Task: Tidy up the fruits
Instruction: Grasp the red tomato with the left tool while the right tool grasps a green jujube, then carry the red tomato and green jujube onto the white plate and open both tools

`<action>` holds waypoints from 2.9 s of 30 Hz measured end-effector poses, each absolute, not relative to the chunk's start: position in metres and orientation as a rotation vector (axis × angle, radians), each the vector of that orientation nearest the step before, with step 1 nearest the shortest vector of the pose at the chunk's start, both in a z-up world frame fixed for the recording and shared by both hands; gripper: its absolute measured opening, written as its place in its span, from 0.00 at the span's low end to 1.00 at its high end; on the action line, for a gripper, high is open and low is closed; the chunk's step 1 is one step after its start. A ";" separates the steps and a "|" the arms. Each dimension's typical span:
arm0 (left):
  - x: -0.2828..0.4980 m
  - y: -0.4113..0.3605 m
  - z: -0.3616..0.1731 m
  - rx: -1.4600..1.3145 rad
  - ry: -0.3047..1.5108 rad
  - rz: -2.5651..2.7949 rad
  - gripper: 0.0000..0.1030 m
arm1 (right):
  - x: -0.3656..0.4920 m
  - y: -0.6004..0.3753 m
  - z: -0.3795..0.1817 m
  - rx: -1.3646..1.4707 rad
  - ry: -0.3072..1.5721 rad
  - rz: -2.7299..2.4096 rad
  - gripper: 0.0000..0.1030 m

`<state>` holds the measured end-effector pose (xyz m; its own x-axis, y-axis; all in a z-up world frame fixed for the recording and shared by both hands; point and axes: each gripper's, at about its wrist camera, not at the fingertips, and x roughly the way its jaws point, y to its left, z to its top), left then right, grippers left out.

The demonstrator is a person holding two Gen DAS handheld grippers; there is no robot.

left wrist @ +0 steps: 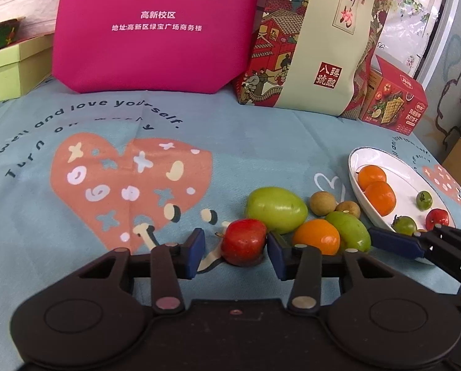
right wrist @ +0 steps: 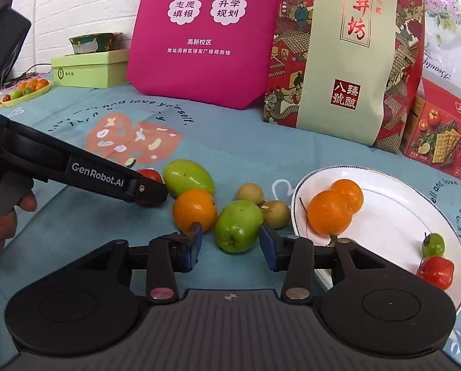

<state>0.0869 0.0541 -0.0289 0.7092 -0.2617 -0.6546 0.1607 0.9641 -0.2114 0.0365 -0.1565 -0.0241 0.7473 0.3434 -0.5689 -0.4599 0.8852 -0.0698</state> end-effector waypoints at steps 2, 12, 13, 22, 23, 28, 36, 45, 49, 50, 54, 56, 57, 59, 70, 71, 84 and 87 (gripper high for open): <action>0.087 0.053 -0.030 -0.130 0.739 -0.240 1.00 | 0.041 -0.157 -0.026 -0.211 0.584 0.436 0.78; 0.081 0.054 -0.029 -0.131 0.737 -0.250 1.00 | 0.044 -0.162 -0.026 -0.201 0.605 0.440 0.61; 0.080 0.055 -0.028 -0.132 0.738 -0.254 1.00 | 0.043 -0.163 -0.026 -0.195 0.608 0.446 0.61; 0.085 0.052 -0.031 -0.119 0.734 -0.264 1.00 | 0.049 -0.157 -0.027 -0.226 0.595 0.453 0.63; 0.086 0.051 -0.032 -0.118 0.731 -0.264 1.00 | 0.050 -0.157 -0.028 -0.227 0.598 0.456 0.63; 0.090 0.049 -0.034 -0.111 0.717 -0.263 1.00 | 0.054 -0.153 -0.031 -0.234 0.604 0.463 0.63; 0.082 0.051 -0.023 -0.148 0.723 -0.255 1.00 | 0.042 -0.169 -0.017 -0.169 0.583 0.476 0.63; 0.070 0.017 0.017 -0.162 0.643 -0.388 1.00 | 0.020 -0.219 0.006 -0.092 0.505 0.365 0.63; 0.078 -0.014 0.027 -0.151 0.632 -0.470 1.00 | 0.020 -0.243 0.003 -0.077 0.511 0.283 0.63; 0.080 -0.024 0.028 -0.141 0.630 -0.491 1.00 | 0.020 -0.249 0.002 -0.069 0.517 0.266 0.63; 0.094 -0.059 0.026 -0.121 0.651 -0.567 1.00 | 0.021 -0.265 -0.005 -0.052 0.529 0.216 0.63; 0.102 -0.076 0.023 -0.106 0.664 -0.590 1.00 | 0.020 -0.273 -0.007 -0.040 0.530 0.199 0.63; 0.106 -0.082 0.021 -0.097 0.671 -0.599 1.00 | 0.021 -0.276 -0.008 -0.034 0.532 0.194 0.63; 0.114 -0.095 0.017 -0.081 0.687 -0.615 1.00 | 0.020 -0.281 -0.011 -0.025 0.536 0.190 0.63; 0.135 -0.121 -0.007 -0.011 0.775 -0.644 1.00 | 0.025 -0.286 -0.021 0.000 0.563 0.200 0.63; 0.137 -0.122 -0.009 -0.007 0.783 -0.643 1.00 | 0.025 -0.286 -0.021 -0.001 0.565 0.198 0.63; 0.121 -0.117 0.000 0.001 0.746 -0.652 1.00 | 0.015 -0.284 -0.016 -0.031 0.536 0.207 0.76; 0.109 -0.104 0.012 -0.036 0.710 -0.620 1.00 | 0.009 -0.282 -0.011 -0.041 0.514 0.207 0.86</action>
<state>0.1089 -0.1040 0.0122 0.5879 -0.5438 -0.5989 0.5200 0.8211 -0.2352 0.0087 -0.2819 -0.0110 0.8506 0.1863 -0.4918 -0.2069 0.9783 0.0128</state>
